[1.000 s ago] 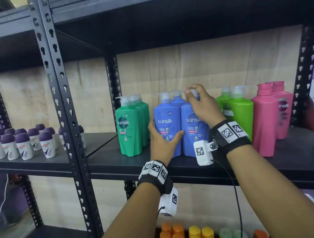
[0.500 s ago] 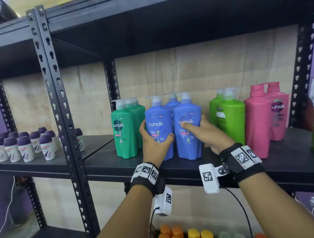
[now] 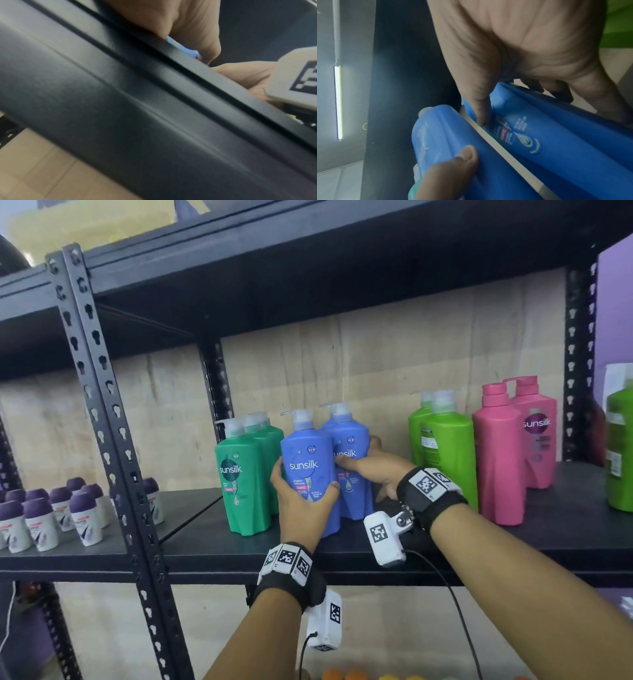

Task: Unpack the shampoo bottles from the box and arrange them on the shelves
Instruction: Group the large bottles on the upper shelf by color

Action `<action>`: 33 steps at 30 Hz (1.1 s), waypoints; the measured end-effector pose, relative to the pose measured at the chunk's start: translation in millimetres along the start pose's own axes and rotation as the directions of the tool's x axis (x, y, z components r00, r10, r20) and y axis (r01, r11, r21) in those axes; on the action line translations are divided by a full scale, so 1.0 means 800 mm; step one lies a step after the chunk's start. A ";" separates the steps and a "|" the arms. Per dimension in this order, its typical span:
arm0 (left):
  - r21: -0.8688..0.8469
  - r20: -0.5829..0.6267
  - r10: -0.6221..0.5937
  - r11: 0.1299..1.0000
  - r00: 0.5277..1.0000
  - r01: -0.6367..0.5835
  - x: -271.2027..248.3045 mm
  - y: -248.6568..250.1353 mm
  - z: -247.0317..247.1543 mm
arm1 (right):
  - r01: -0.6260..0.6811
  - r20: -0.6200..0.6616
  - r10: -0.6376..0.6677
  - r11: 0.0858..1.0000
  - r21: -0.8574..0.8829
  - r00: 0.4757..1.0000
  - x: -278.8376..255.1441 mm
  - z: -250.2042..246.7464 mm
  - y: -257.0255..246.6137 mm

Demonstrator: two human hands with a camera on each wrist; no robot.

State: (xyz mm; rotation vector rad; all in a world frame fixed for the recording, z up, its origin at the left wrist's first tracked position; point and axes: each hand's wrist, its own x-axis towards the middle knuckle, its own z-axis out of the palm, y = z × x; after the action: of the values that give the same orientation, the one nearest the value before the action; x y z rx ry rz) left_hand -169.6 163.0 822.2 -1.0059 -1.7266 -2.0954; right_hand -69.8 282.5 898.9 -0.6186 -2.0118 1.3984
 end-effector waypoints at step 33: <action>-0.026 0.053 0.006 1.000 0.999 -0.005 0.003 -0.002 -0.003 | 0.097 0.123 -0.101 0.995 0.039 0.987 0.026 0.013 -0.004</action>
State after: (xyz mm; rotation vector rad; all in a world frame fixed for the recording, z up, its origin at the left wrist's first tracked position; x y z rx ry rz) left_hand -173.4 161.8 822.3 -1.0819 -1.7229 -2.1114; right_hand -91.7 288.9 903.4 -0.4202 -2.0818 1.4390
